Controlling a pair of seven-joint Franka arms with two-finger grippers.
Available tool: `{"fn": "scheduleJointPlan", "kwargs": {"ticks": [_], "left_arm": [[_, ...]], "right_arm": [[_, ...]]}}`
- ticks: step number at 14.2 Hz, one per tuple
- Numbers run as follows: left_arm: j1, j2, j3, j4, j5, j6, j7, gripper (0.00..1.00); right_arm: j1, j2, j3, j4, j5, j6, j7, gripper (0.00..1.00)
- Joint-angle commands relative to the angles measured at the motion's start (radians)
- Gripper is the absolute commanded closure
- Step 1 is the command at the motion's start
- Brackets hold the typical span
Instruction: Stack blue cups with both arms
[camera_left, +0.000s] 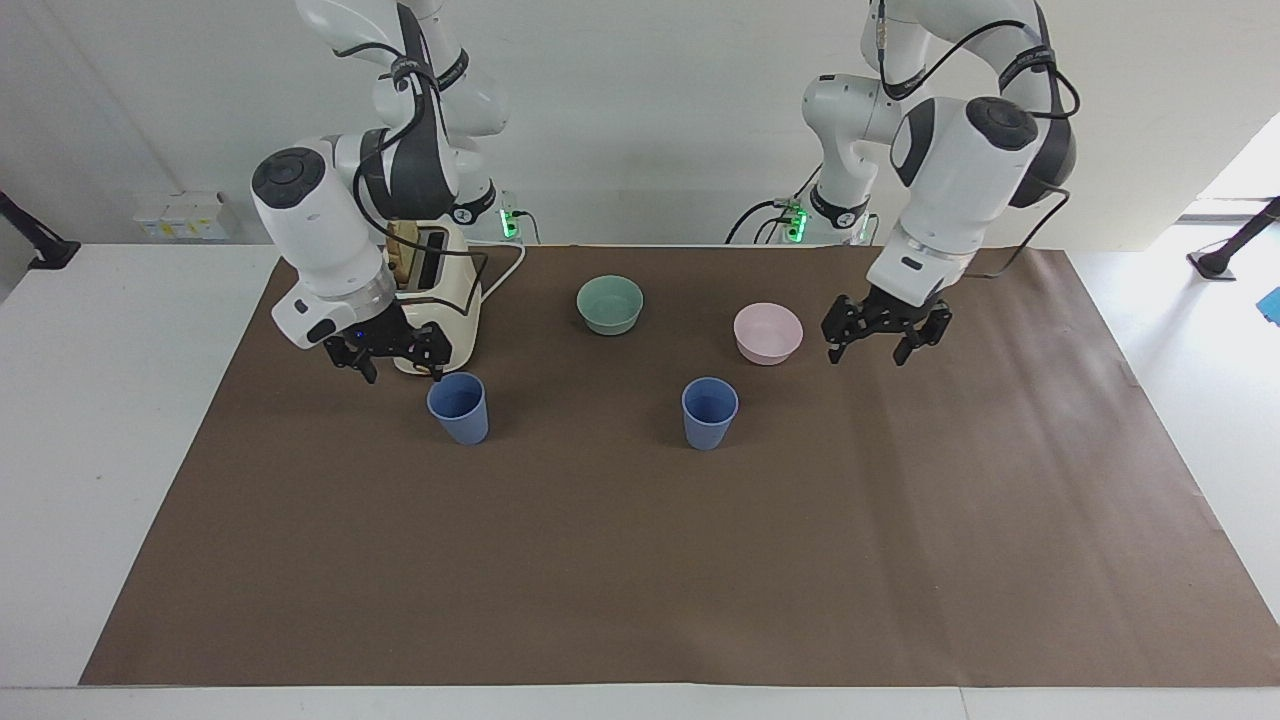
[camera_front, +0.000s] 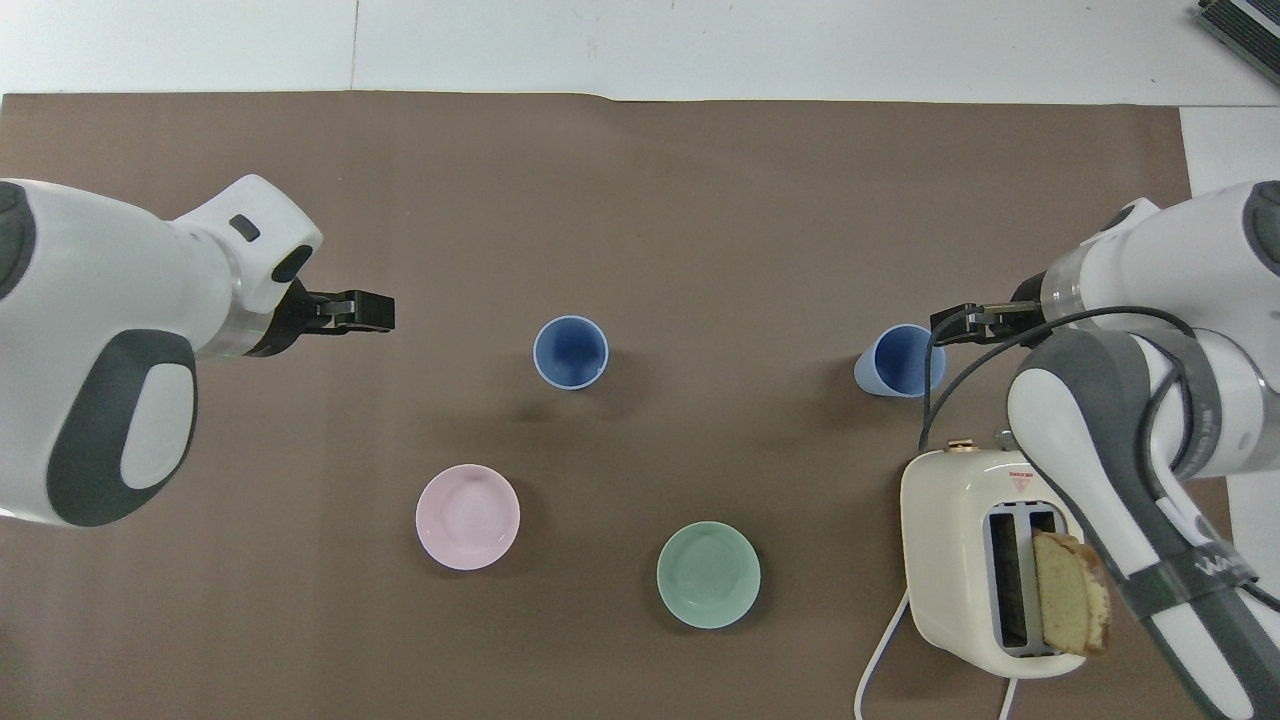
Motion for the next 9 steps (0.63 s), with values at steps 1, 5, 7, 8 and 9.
{"fn": "scheduleJointPlan", "kwargs": {"ticks": [1,5,7,8,9], "left_arm": [[0.059,0.009,-0.014,0.07,0.043,-0.084,0.035,0.0],[0.141,0.009,-0.013,0.137,0.043,-0.222,0.208,0.0],[0.161,0.009,-0.011,0.177,0.043,-0.264,0.234,0.0],[0.168,0.011,-0.011,0.193,0.043,-0.282,0.237,0.0],[0.184,0.011,-0.011,0.207,0.043,-0.294,0.252,0.0]], "right_arm": [[0.003,0.038,0.005,-0.02,0.015,0.057,0.02,0.0],[0.023,0.047,0.004,-0.066,0.015,0.065,0.004,0.0],[0.023,0.047,0.004,-0.066,0.015,0.065,0.003,0.0],[0.023,0.049,0.004,-0.068,0.015,0.066,0.003,0.0],[0.023,0.049,0.004,-0.068,0.015,0.065,0.003,0.06]]}}
